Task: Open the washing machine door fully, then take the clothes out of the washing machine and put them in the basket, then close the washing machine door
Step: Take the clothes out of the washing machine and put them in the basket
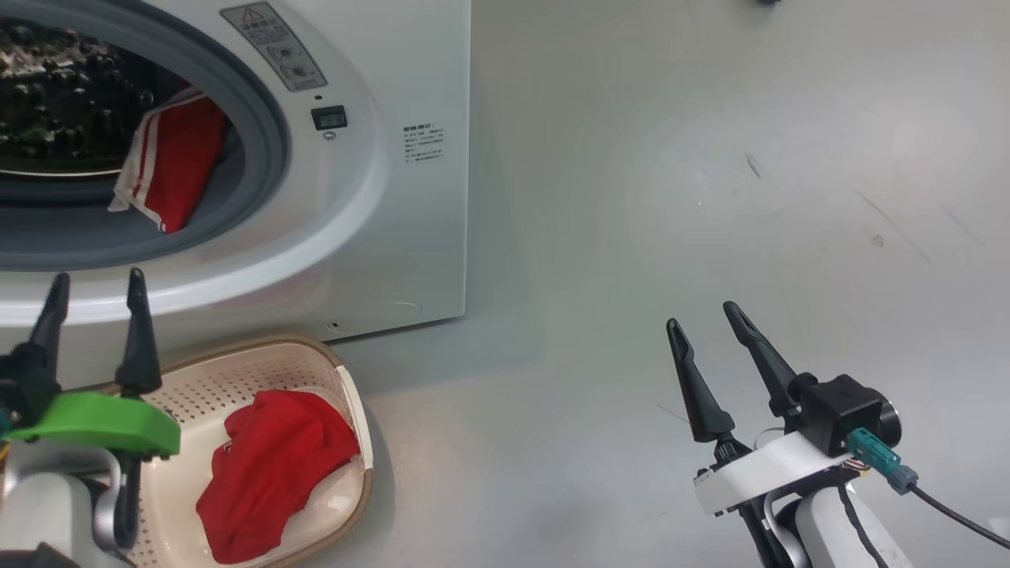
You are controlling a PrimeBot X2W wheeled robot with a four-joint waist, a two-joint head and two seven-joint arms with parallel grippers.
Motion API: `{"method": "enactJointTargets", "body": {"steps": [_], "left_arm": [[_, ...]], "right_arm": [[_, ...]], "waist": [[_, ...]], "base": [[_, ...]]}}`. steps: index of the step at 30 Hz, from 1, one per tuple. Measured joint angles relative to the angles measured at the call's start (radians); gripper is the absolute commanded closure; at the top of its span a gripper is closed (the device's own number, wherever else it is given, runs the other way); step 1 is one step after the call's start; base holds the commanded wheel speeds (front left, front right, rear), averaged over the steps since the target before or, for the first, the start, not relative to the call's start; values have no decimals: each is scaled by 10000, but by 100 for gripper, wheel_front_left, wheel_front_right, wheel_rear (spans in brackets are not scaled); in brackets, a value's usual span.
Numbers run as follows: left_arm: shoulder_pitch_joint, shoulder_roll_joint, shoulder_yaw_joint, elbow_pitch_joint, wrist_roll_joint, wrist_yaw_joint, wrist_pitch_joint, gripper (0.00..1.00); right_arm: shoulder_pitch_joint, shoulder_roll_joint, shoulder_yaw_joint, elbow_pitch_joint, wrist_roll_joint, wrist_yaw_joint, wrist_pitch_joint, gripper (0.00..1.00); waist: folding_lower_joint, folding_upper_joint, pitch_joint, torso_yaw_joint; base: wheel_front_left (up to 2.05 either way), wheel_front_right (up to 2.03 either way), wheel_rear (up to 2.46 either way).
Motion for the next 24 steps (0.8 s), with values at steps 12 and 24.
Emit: {"method": "enactJointTargets", "body": {"steps": [12,24], "left_arm": [[-2017,1022,487,272,-299,-12,1546,0],[-3586,1668,314,1020,-378,-104,2888,0]], "right_arm": [[-634,42,389,-161,-38,0,0,0],[-959,54,790,-209,311,-52,0,0]], "waist": [[0,0,1392,-496],[0,0,2142,-1213]], "base": [[0,0,0],[0,0,0]]}}
